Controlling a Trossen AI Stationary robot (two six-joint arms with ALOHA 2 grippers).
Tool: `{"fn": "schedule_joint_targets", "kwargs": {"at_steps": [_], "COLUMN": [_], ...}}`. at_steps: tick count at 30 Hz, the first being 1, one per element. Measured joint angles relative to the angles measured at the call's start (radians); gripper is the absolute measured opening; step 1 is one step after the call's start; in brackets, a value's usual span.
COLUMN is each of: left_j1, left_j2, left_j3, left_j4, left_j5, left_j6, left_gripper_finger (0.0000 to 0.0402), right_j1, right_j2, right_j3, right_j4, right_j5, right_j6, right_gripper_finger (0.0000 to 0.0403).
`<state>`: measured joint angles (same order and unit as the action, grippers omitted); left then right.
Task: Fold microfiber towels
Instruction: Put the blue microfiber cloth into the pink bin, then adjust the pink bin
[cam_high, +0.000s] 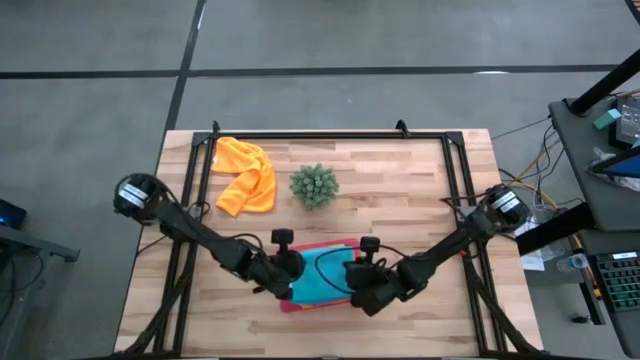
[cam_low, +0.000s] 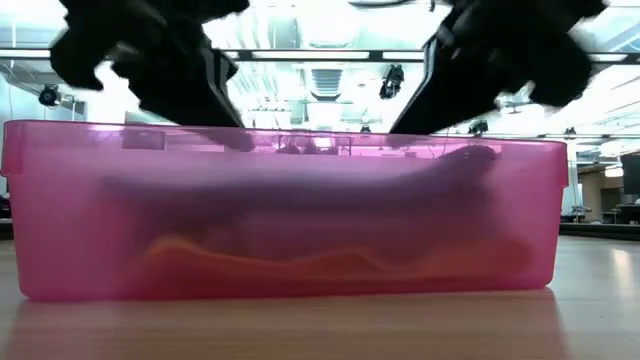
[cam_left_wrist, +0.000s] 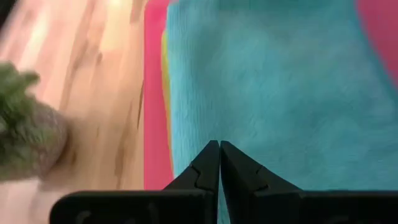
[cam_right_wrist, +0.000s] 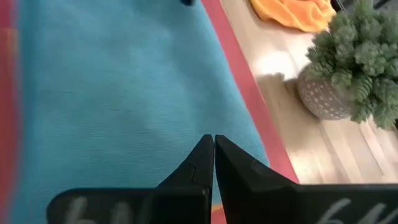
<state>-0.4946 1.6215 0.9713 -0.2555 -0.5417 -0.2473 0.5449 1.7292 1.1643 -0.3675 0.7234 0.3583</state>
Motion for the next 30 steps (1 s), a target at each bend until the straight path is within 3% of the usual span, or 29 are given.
{"fn": "schedule_joint_targets", "kwargs": {"at_steps": [12, 23, 30], "left_j1": [0.019, -0.017, -0.046], "left_j2": [-0.008, -0.178, -0.263], "left_j3": [-0.051, -0.017, -0.028], "left_j4": [0.005, 0.002, -0.005], "left_j5": [-0.035, 0.052, 0.065], "left_j6": [-0.060, -0.054, -0.062], "left_gripper_finger": [0.0000, 0.0000, 0.0000], "right_j1": [-0.053, 0.022, 0.017], "right_j2": [-0.034, -0.134, -0.143], "right_j3": [-0.069, -0.017, -0.041], "right_j4": [-0.005, -0.105, -0.131], "right_j5": [0.001, -0.102, -0.103], "right_j6": [0.023, 0.039, 0.067], "right_gripper_finger": [0.0008, 0.0008, 0.0008]}}
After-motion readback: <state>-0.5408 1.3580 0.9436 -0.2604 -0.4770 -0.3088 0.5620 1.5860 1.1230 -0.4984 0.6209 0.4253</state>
